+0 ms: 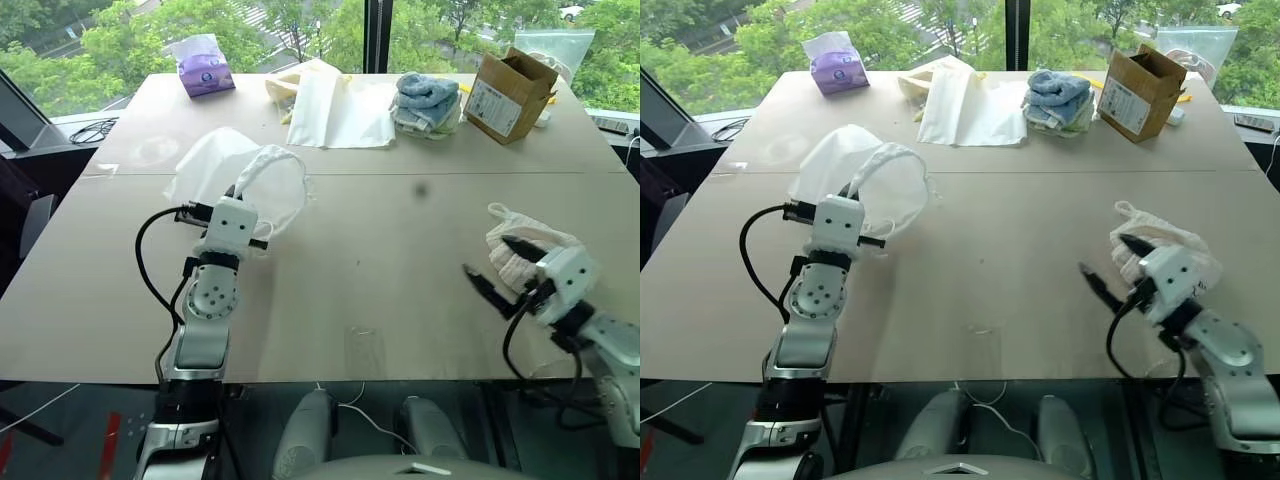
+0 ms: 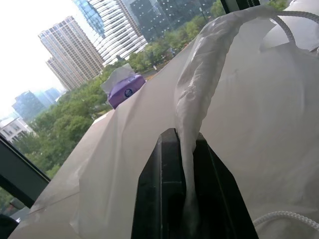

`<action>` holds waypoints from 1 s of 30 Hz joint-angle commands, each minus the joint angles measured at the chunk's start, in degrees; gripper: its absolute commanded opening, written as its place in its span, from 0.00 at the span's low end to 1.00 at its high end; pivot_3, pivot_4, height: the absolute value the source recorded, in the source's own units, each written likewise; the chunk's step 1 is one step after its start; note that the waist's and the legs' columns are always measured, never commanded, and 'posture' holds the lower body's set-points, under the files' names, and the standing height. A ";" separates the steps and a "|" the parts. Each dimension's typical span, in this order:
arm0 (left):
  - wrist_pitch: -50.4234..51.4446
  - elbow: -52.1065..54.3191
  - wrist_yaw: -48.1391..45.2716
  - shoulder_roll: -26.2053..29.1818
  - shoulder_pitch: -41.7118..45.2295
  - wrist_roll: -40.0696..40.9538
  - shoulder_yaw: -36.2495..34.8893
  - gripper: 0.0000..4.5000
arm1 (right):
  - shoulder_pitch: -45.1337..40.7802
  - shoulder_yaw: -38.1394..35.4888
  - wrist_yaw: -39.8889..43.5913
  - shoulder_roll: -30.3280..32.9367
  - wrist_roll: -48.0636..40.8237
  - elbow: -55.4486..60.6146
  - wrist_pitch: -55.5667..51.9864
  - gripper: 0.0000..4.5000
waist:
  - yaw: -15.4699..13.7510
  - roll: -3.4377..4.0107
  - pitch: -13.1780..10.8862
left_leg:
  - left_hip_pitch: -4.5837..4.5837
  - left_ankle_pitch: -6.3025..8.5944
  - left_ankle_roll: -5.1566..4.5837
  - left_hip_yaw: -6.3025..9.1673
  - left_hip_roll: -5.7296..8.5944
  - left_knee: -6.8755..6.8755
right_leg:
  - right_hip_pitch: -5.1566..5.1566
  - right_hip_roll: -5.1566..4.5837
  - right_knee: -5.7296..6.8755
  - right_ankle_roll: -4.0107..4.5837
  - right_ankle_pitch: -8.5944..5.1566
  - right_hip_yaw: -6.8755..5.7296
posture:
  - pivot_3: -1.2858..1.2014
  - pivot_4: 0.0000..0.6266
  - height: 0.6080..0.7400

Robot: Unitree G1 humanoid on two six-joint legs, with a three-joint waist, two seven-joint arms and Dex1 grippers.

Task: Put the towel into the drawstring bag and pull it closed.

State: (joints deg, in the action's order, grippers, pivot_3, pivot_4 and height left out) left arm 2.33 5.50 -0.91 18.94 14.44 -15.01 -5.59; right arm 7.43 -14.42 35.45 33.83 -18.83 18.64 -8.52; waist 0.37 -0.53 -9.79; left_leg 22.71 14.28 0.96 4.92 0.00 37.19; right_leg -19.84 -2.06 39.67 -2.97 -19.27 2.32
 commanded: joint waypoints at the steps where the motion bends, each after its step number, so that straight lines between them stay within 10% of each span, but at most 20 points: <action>1: 2.16 3.42 -1.73 0.17 2.55 2.16 -0.63 0.00 | -0.40 -3.01 0.10 3.92 1.50 -0.55 -2.54 1.00 | 0.16 0.00 0.00 | 0.00 -0.01 0.01 0.00 -0.01 -0.02 | 0.00 0.01 0.00 0.00 0.00 0.00 | 0.52 0.24 1.00; 11: 6.51 2.88 -7.19 0.42 6.91 6.39 0.43 0.00 | -6.87 -8.78 3.77 8.15 -3.52 -16.20 -9.45 1.00 | 0.42 -0.02 -0.01 | -0.01 -0.01 0.01 -0.10 -0.02 0.00 | 0.00 0.02 0.02 0.00 0.00 0.07 | 0.52 0.24 1.00; 30: 5.51 -0.84 -9.84 0.74 9.34 8.80 0.78 0.00 | -22.72 9.13 24.74 17.24 3.38 -41.08 -16.40 0.91 | 0.52 -0.14 0.05 | -0.04 -0.02 0.03 -0.10 -0.06 0.05 | 0.03 0.05 0.02 0.00 0.01 0.05 | 0.52 0.24 1.00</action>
State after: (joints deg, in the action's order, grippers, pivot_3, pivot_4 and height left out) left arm 9.08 3.73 -11.01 19.21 22.52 -6.70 -4.07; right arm -15.95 -9.52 58.41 51.03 -18.21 -20.01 -23.41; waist 0.89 -0.67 -9.74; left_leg 22.67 14.25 0.99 4.82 -0.06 37.25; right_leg -19.81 -2.01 39.69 -2.97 -19.27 2.38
